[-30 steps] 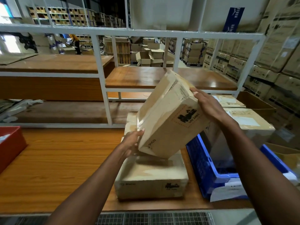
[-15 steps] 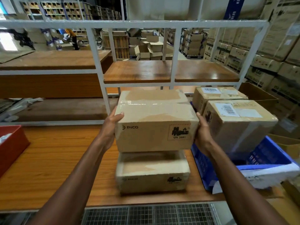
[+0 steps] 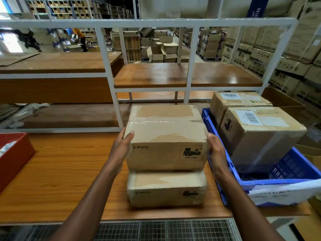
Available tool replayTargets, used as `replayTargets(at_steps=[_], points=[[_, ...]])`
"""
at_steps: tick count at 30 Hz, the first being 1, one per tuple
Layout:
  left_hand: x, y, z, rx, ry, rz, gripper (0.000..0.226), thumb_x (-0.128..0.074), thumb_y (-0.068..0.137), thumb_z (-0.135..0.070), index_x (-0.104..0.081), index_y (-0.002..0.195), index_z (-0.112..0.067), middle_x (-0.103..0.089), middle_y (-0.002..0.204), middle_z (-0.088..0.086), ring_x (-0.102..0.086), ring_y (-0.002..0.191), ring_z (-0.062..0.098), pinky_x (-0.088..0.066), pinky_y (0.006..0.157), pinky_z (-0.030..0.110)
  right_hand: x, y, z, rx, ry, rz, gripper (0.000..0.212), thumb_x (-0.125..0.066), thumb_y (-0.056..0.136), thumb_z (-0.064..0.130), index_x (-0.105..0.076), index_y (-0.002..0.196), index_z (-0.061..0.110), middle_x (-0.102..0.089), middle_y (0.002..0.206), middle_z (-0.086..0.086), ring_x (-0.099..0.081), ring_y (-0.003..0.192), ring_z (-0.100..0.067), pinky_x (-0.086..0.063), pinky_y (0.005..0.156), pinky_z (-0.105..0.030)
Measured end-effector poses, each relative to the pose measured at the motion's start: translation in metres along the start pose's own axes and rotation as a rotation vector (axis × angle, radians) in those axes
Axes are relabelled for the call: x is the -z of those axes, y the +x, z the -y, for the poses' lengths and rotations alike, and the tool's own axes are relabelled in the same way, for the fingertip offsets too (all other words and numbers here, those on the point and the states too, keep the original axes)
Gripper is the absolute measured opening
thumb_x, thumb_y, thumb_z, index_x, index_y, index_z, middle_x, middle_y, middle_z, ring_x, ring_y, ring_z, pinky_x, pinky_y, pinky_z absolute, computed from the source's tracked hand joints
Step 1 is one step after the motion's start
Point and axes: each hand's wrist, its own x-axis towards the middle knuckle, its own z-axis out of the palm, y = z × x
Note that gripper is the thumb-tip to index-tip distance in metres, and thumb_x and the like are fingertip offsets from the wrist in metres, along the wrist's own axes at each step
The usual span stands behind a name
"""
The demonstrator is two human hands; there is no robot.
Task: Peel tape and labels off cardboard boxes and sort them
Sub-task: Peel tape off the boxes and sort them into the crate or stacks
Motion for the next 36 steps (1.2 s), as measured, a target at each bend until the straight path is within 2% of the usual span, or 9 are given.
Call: replayTargets(at_steps=[4, 7, 10, 16, 18, 22, 27, 32, 36], points=[[-0.004, -0.005, -0.004, 0.005, -0.04, 0.043, 0.054, -0.056, 0.094, -0.055, -0.051, 0.147, -0.043, -0.067, 0.135, -0.011, -0.06, 0.128, 0.017, -0.046, 0.109, 0.056, -0.004, 0.002, -0.004, 0.026, -0.035, -0.019, 0.042, -0.057, 0.103, 0.04, -0.056, 0.143, 0.028, -0.07, 0.123, 0.003, -0.069, 0.11, -0.018, -0.057, 0.089, -0.041], [-0.005, 0.004, -0.014, -0.017, -0.08, 0.083, 0.043, -0.046, 0.106, -0.04, -0.049, 0.149, -0.041, -0.067, 0.136, -0.009, -0.062, 0.126, 0.017, -0.05, 0.103, 0.047, -0.007, 0.016, 0.007, 0.009, -0.042, -0.01, 0.039, -0.056, 0.104, 0.035, -0.057, 0.142, 0.027, -0.071, 0.121, 0.002, -0.07, 0.108, -0.019, -0.058, 0.083, -0.039], [-0.008, 0.022, -0.026, -0.019, -0.105, 0.087, 0.036, -0.042, 0.108, -0.034, -0.053, 0.141, -0.045, -0.07, 0.131, -0.01, -0.066, 0.119, 0.012, -0.053, 0.091, 0.037, -0.011, 0.041, 0.018, 0.0, -0.055, 0.024, 0.034, -0.054, 0.104, 0.038, -0.059, 0.137, 0.029, -0.074, 0.117, -0.001, -0.072, 0.107, -0.023, -0.06, 0.084, -0.046], [-0.014, 0.074, -0.034, -0.003, -0.115, 0.071, 0.049, -0.046, 0.105, -0.038, -0.042, 0.154, -0.037, -0.062, 0.141, 0.004, -0.056, 0.131, 0.027, -0.045, 0.11, 0.055, -0.027, 0.107, 0.034, 0.016, -0.107, 0.061, 0.037, -0.055, 0.099, 0.044, -0.06, 0.133, 0.03, -0.074, 0.115, -0.002, -0.073, 0.106, -0.025, -0.061, 0.088, -0.052], [-0.018, 0.086, -0.034, 0.008, -0.14, 0.073, 0.048, -0.043, 0.107, -0.034, -0.04, 0.155, -0.035, -0.062, 0.14, 0.007, -0.057, 0.129, 0.028, -0.05, 0.105, 0.051, -0.031, 0.124, 0.034, 0.011, -0.118, 0.075, 0.038, -0.055, 0.099, 0.045, -0.06, 0.133, 0.027, -0.074, 0.115, -0.004, -0.073, 0.104, -0.026, -0.062, 0.083, -0.05], [-0.022, 0.101, -0.029, 0.06, -0.181, 0.069, 0.047, -0.04, 0.109, -0.031, -0.038, 0.156, -0.035, -0.067, 0.132, 0.006, -0.064, 0.122, 0.029, -0.057, 0.093, 0.049, -0.034, 0.142, 0.027, -0.006, -0.102, 0.09, 0.037, -0.053, 0.104, 0.038, -0.058, 0.138, 0.023, -0.074, 0.115, -0.005, -0.076, 0.097, -0.021, -0.059, 0.065, -0.032], [-0.023, 0.115, -0.022, 0.07, -0.176, 0.073, 0.045, -0.038, 0.111, -0.029, -0.039, 0.156, -0.031, -0.066, 0.131, 0.001, -0.064, 0.121, 0.025, -0.058, 0.089, 0.042, -0.038, 0.155, 0.012, -0.021, -0.113, 0.109, 0.04, -0.051, 0.105, 0.039, -0.054, 0.142, 0.025, -0.073, 0.12, -0.002, -0.074, 0.105, -0.02, -0.06, 0.079, -0.039], [-0.024, 0.129, -0.022, 0.061, -0.172, 0.034, 0.041, -0.038, 0.111, -0.03, -0.043, 0.151, -0.033, -0.066, 0.128, 0.001, -0.064, 0.116, 0.023, -0.055, 0.096, 0.048, -0.041, 0.168, 0.003, -0.021, -0.1, 0.119, 0.042, -0.053, 0.105, 0.042, -0.052, 0.144, 0.028, -0.073, 0.121, -0.001, -0.074, 0.106, -0.019, -0.062, 0.088, -0.045], [-0.024, 0.135, -0.019, 0.055, -0.177, 0.015, 0.04, -0.038, 0.11, -0.028, -0.044, 0.15, -0.033, -0.067, 0.122, -0.001, -0.065, 0.113, 0.021, -0.057, 0.088, 0.043, -0.043, 0.175, 0.0, -0.015, -0.092, 0.12, 0.042, -0.055, 0.105, 0.039, -0.051, 0.145, 0.028, -0.072, 0.124, -0.003, -0.074, 0.107, -0.02, -0.062, 0.089, -0.047]])
